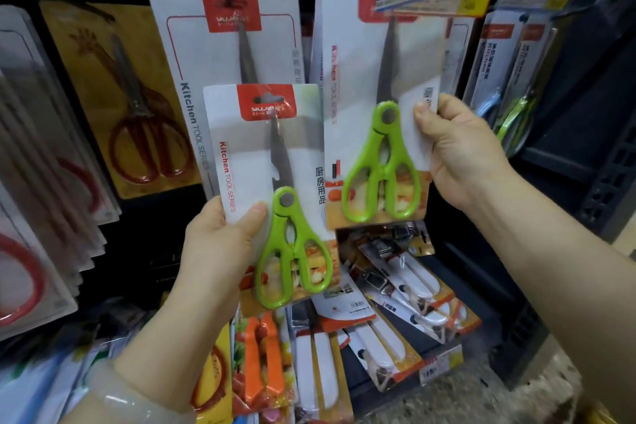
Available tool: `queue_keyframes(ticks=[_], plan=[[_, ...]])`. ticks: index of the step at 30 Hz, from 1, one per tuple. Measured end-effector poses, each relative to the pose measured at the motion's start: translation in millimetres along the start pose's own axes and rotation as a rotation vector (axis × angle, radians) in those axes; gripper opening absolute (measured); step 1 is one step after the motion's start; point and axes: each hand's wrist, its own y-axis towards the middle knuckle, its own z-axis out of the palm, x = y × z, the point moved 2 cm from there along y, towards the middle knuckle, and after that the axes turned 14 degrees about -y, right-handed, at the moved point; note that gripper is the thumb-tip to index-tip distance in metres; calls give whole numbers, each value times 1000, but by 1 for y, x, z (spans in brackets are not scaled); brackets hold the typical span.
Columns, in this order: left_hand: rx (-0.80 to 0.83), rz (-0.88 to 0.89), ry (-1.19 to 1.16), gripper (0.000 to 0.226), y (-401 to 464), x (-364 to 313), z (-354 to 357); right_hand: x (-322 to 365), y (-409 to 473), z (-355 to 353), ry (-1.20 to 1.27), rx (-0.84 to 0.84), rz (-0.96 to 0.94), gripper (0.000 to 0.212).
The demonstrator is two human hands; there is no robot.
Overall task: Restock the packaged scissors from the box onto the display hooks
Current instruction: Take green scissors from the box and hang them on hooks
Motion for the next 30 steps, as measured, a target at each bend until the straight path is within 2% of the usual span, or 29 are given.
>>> queue_keyframes(ticks=[5,7,8,10,11,12,14,16,17,18,19,21,23,24,28,30], plan=[[4,6,24,17,1,4,-2,-6,19,14,-64,-96,94,14],[-13,2,29,17,1,6,-5,-2,28,18,-236,-182,90,6],[-24,7,28,16,1,7,-7,0,31,18,-370,-234,79,9],[-43,17,16,16,-2,8,-11,-2,26,14,-654,-327,61,37],[-56,21,4,17,-4,8,-13,-3,17,12,-740,-371,41,45],[-69,31,-2,18,-7,9,-16,-5,6,12,-760,-390,2,45],[-64,58,-6,18,-13,12,-18,-11,-18,17,-655,-252,-85,23],[-4,63,2,17,-19,16,-12,-18,-45,34,-518,70,-43,5],[39,56,4,18,-21,20,-6,-23,-56,40,-448,204,2,2],[77,43,-1,19,-24,23,2,-30,-65,43,-382,267,47,7],[100,29,-16,20,-26,26,10,-34,-69,43,-320,258,80,11],[108,29,-43,14,-27,26,28,-34,-66,34,-182,134,124,14],[90,75,-55,5,-23,20,46,-24,-54,22,-40,23,100,11],[86,115,-46,7,-20,14,57,-16,-47,15,-1,-14,59,10],[96,280,0,19,-8,-8,94,19,-20,2,19,-71,-106,10],[54,284,-31,19,2,-15,101,33,-9,2,-38,-90,-159,9]])
